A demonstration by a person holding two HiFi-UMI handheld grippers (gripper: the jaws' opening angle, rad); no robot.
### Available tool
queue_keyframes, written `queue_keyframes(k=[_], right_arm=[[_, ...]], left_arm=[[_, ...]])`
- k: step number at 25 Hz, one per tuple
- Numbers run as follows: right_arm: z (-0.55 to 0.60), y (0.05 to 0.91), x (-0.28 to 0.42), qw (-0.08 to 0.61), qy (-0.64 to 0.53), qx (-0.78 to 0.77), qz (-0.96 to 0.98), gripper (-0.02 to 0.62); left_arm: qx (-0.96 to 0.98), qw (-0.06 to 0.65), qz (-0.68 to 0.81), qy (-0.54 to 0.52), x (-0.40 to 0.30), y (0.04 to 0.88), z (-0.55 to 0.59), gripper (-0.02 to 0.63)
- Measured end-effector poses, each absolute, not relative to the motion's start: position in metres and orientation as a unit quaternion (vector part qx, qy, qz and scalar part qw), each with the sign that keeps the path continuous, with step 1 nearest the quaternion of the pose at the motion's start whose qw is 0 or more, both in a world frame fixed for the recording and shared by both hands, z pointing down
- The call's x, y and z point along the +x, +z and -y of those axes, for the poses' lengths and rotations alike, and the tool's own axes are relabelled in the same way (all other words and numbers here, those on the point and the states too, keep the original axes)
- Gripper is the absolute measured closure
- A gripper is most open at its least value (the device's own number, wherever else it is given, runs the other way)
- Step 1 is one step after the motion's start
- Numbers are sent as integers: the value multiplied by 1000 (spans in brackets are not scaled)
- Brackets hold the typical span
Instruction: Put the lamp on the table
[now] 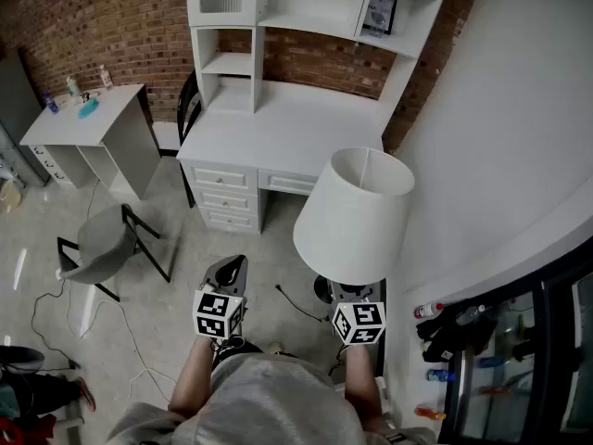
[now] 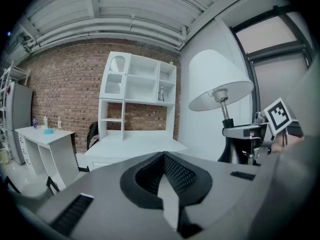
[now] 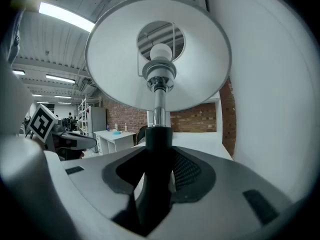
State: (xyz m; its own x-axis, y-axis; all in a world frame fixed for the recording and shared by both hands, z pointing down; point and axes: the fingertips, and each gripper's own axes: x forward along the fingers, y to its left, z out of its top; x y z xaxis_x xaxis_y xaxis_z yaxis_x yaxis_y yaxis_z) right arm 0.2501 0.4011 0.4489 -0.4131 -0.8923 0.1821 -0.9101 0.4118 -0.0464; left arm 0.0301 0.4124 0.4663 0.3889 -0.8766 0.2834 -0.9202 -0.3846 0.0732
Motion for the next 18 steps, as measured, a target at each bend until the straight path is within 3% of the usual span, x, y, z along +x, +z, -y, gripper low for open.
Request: queue_keyframes(k=[18], right_arm=[[-386, 439, 254, 47, 72, 524, 848, 428]], left_arm=[[819, 115, 552, 104, 26, 469, -404, 602]])
